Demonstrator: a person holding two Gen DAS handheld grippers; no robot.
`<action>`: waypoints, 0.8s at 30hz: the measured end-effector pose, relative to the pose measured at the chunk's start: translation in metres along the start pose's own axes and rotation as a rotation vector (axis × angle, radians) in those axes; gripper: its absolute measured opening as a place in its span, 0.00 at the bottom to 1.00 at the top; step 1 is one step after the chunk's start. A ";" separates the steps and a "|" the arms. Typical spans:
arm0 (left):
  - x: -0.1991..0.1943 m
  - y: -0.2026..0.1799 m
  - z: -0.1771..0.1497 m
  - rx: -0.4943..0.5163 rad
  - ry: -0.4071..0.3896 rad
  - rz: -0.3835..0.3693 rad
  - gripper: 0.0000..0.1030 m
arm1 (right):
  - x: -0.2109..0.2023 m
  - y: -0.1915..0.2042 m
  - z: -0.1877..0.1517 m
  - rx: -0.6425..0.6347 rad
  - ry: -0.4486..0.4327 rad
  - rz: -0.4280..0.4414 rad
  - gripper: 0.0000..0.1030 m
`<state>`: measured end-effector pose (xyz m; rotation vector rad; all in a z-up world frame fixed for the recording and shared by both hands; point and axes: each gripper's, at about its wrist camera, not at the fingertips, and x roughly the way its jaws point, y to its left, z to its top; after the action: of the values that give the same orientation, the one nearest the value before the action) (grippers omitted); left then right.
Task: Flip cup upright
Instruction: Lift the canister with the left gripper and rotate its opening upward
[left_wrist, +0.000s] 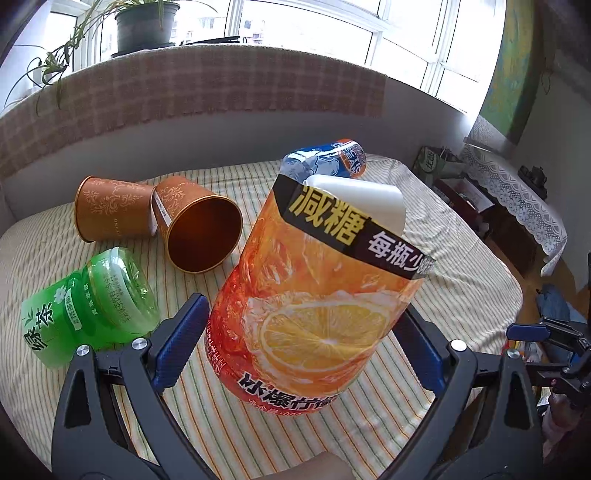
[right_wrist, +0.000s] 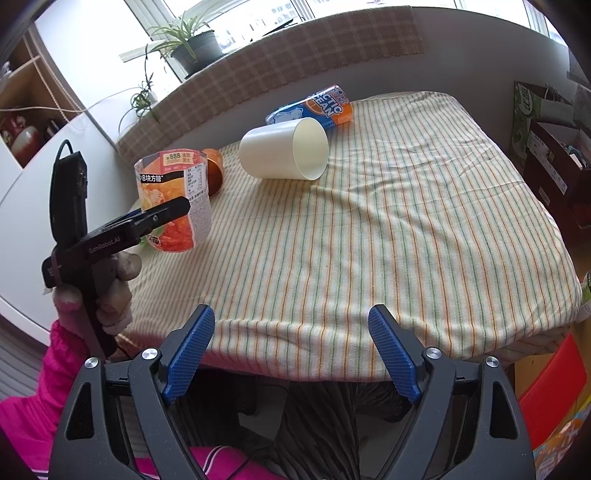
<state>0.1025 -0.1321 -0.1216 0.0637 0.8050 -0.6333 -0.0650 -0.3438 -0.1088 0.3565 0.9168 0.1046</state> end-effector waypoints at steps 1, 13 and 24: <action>0.002 0.002 0.000 -0.010 -0.001 -0.012 0.96 | 0.000 -0.001 -0.001 0.003 0.002 0.002 0.83; 0.009 0.021 -0.008 -0.067 0.005 -0.028 0.96 | 0.001 0.000 0.000 0.012 0.009 0.003 0.83; 0.005 0.031 -0.016 -0.079 0.029 -0.006 0.96 | 0.012 0.012 0.004 -0.016 0.025 0.024 0.83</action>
<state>0.1115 -0.1048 -0.1417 -0.0017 0.8580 -0.6066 -0.0543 -0.3304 -0.1113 0.3521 0.9365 0.1381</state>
